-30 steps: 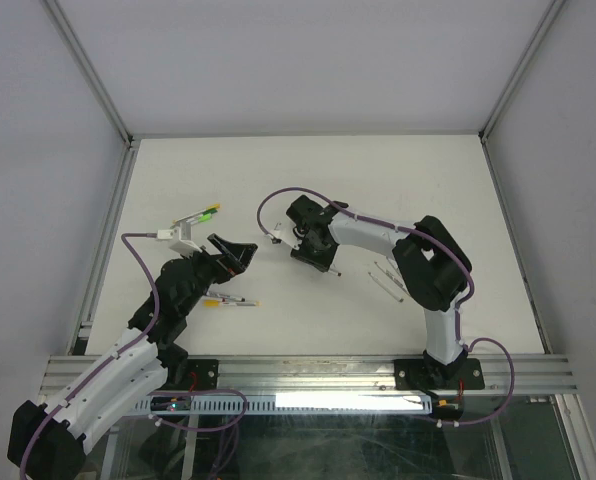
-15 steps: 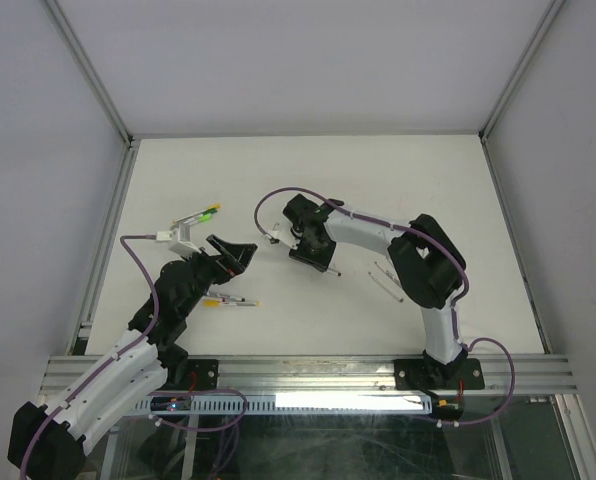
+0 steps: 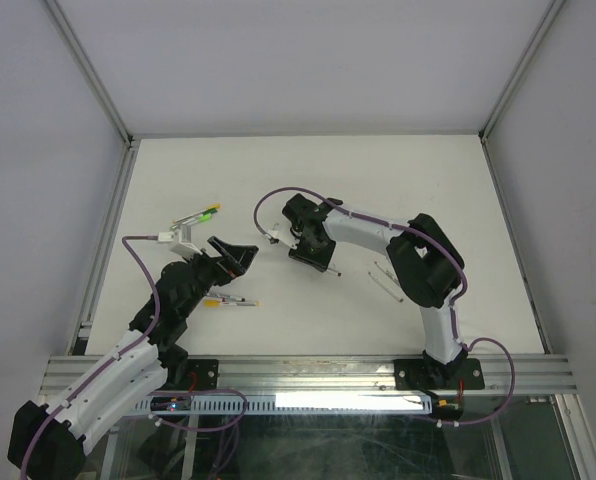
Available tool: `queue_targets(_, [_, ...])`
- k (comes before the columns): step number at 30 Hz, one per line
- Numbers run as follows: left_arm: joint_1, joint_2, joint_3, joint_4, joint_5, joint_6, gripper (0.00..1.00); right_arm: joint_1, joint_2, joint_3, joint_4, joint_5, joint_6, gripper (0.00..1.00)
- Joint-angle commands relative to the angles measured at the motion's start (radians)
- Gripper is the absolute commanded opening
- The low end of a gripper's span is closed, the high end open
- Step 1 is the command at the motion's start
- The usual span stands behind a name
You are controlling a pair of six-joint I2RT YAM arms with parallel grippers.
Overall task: Open the pen caps
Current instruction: Pick up the pen from the center of the board.
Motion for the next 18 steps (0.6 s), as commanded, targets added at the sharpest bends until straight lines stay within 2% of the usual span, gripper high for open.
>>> queue_targets(1, [-0.006, 0.0, -0.01, 0.078, 0.023, -0.015, 0.99, 0.008, 0.022, 0.026, 0.002, 0.003, -0.009, 0.36])
queue_targets(9, [-0.006, 0.013, -0.02, 0.108, 0.037, -0.019, 0.99, 0.004, 0.02, 0.012, 0.022, 0.011, 0.001, 0.34])
queue_targets(18, [-0.006, 0.045, -0.032, 0.157, 0.057, -0.051, 0.99, -0.009, 0.013, 0.01, 0.031, 0.005, 0.014, 0.23])
